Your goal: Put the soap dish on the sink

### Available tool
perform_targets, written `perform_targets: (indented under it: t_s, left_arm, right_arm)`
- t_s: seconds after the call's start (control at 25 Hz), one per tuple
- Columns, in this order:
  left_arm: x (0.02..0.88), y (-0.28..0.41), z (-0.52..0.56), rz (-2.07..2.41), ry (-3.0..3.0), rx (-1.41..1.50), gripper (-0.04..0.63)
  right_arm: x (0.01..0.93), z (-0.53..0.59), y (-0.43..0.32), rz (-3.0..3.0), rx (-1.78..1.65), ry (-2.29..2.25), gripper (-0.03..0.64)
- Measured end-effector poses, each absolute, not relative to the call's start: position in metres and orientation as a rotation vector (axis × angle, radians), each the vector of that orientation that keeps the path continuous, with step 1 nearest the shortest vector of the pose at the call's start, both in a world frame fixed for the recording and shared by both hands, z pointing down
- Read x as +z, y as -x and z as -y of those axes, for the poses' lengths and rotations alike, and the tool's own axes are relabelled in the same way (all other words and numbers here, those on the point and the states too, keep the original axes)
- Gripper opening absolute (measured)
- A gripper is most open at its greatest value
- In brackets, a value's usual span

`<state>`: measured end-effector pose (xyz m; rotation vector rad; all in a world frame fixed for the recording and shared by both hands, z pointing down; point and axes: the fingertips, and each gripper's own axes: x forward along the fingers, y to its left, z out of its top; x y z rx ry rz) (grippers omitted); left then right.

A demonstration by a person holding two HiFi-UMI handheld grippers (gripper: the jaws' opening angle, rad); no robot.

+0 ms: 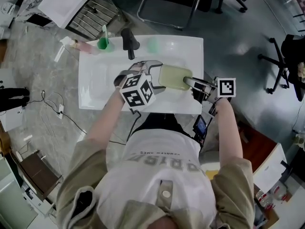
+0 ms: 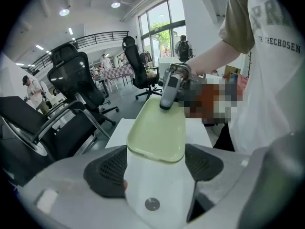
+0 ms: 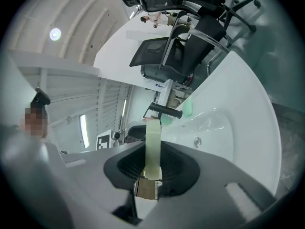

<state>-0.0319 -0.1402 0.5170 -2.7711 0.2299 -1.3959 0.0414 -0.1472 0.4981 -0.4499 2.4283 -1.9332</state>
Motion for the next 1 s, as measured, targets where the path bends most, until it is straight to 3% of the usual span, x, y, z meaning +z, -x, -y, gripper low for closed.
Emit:
perform_targets:
  t_s: [0.64, 0.8, 1.0]
  left_arm:
    - [0.579, 0.014, 0.179, -0.135, 2.740, -1.662, 0.393]
    - [0.590, 0.012, 0.191, -0.159, 2.768, -1.676, 0.385]
    - [0.605, 0.013, 0.203, -0.156, 2.744, -1.742, 0.383]
  right_arm:
    - [0.534, 0.195, -0.056, -2.559, -1.941, 0.489, 0.063]
    - [0.560, 0.203, -0.070, -2.421, -2.120, 0.625, 0.063]
    - [0.570, 0.219, -0.071, -2.420, -2.109, 0.570, 0.063]
